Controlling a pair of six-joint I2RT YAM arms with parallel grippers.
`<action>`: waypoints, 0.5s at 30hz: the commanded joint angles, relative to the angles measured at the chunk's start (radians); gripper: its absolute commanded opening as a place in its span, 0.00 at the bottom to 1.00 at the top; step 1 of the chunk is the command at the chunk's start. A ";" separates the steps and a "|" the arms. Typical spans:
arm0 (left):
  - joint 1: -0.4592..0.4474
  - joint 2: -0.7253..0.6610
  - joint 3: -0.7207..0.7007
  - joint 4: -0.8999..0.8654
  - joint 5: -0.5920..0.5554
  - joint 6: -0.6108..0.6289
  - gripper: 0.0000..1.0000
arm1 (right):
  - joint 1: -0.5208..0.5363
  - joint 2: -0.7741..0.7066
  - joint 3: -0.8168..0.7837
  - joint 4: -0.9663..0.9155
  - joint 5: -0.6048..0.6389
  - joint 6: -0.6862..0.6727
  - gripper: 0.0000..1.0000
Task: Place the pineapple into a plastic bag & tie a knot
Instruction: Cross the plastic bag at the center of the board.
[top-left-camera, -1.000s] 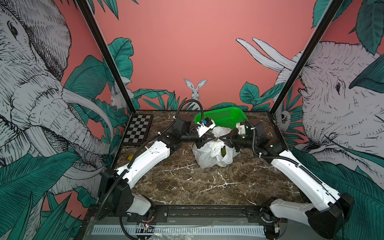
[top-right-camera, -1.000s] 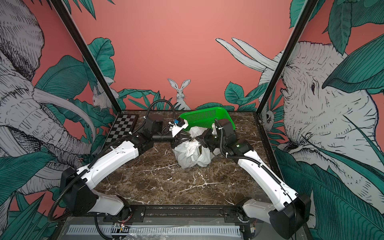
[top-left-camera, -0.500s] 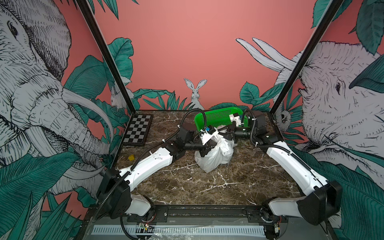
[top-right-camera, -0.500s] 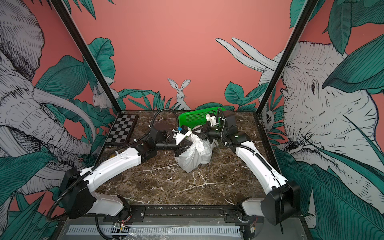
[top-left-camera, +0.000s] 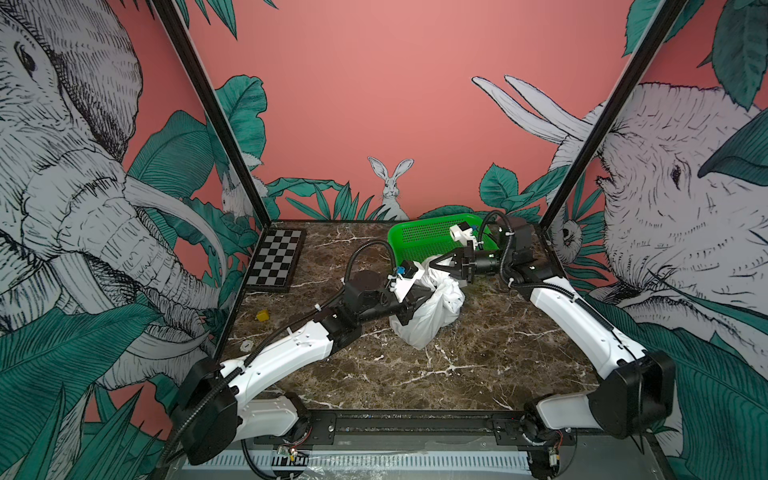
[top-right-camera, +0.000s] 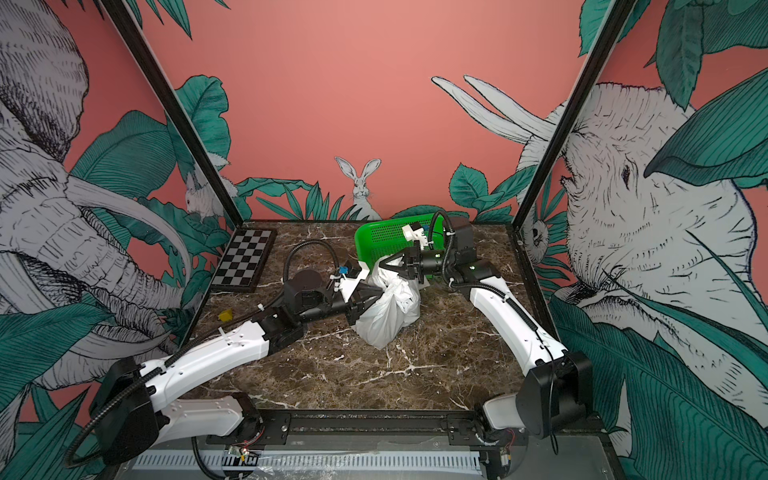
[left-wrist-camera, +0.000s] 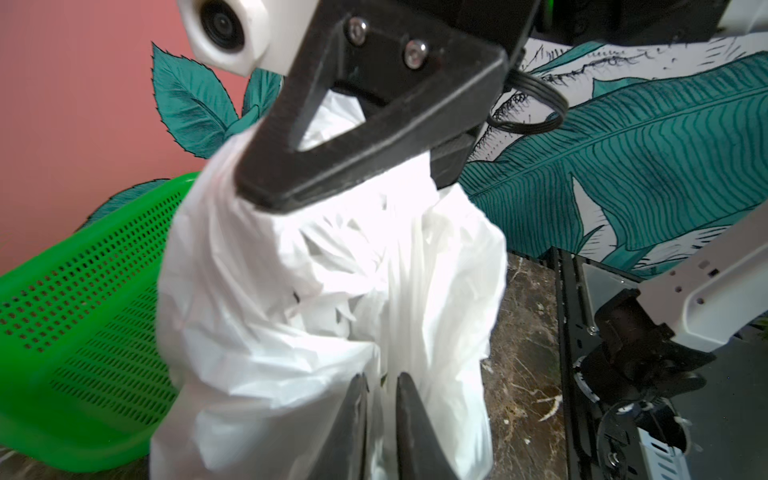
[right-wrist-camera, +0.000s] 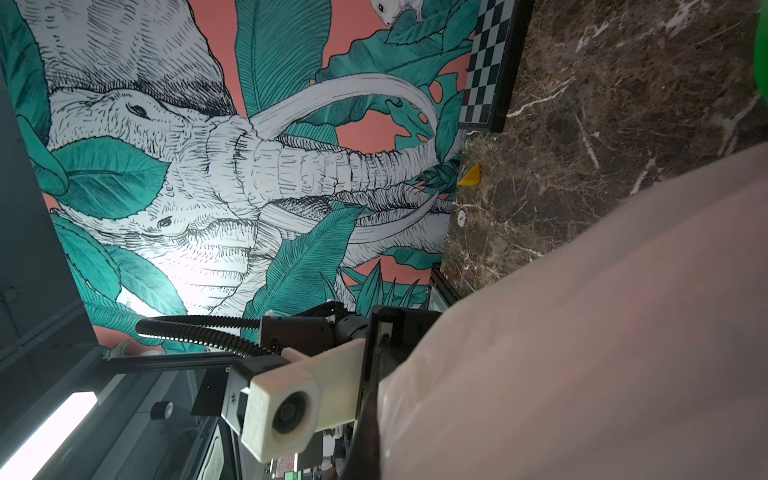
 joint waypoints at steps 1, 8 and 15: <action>-0.002 -0.076 -0.019 0.003 -0.037 0.056 0.15 | -0.005 -0.021 0.017 0.098 -0.093 -0.066 0.00; 0.019 -0.100 -0.004 0.070 0.005 0.039 0.14 | -0.009 -0.022 0.019 0.087 -0.087 -0.073 0.00; 0.051 0.018 0.074 0.112 0.046 -0.004 0.16 | -0.008 -0.028 0.019 0.085 -0.091 -0.077 0.00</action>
